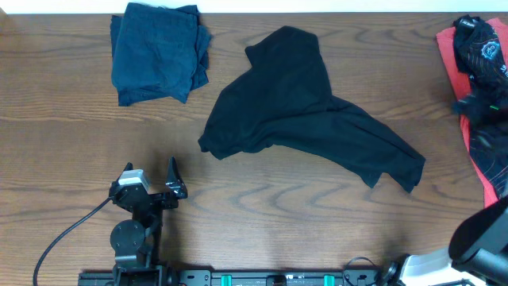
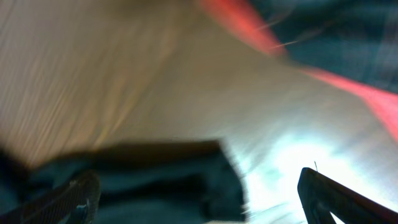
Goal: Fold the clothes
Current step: 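Move the right gripper to the black shirt's right sleeve and grasp it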
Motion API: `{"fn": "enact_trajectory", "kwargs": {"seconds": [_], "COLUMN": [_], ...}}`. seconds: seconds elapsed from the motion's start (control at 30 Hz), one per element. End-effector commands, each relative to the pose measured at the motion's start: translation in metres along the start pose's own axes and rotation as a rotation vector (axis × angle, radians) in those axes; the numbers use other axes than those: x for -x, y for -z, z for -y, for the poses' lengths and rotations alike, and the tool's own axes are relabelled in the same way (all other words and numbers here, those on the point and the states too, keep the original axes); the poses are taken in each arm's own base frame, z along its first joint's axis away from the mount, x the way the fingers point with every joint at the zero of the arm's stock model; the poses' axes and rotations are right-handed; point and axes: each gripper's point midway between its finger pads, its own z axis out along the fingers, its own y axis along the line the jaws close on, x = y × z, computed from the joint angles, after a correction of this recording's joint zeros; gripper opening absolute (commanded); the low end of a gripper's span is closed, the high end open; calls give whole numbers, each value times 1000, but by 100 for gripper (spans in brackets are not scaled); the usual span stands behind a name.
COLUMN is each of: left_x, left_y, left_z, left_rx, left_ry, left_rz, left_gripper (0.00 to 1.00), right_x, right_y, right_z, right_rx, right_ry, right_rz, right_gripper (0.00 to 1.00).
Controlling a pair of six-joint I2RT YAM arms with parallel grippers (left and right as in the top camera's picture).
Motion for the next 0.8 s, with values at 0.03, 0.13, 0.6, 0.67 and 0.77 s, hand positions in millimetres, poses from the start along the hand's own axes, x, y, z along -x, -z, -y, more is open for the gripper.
{"fn": "enact_trajectory", "kwargs": {"seconds": [0.03, 0.13, 0.6, 0.67, 0.77], "left_x": [-16, -16, -16, -16, -16], "left_y": [-1, -1, -1, -1, -1], "left_z": [-4, -4, -4, -4, -4], "left_rx": [14, 14, 14, 14, 14], "left_ry": [-4, -4, -4, -4, -4], "left_rz": [-51, -51, -51, -51, -51], "left_gripper": [98, 98, 98, 98, 98], "right_x": [-31, -55, -134, -136, -138], "right_y": [-3, -9, -68, -74, -78], "right_z": [-41, -55, 1, 2, 4], "right_rx": [20, 12, -172, -163, -162], "right_ry": [160, 166, 27, 46, 51], "right_rz": [-55, -98, -286, -284, -282], "right_gripper": [99, 99, 99, 99, 99]}}
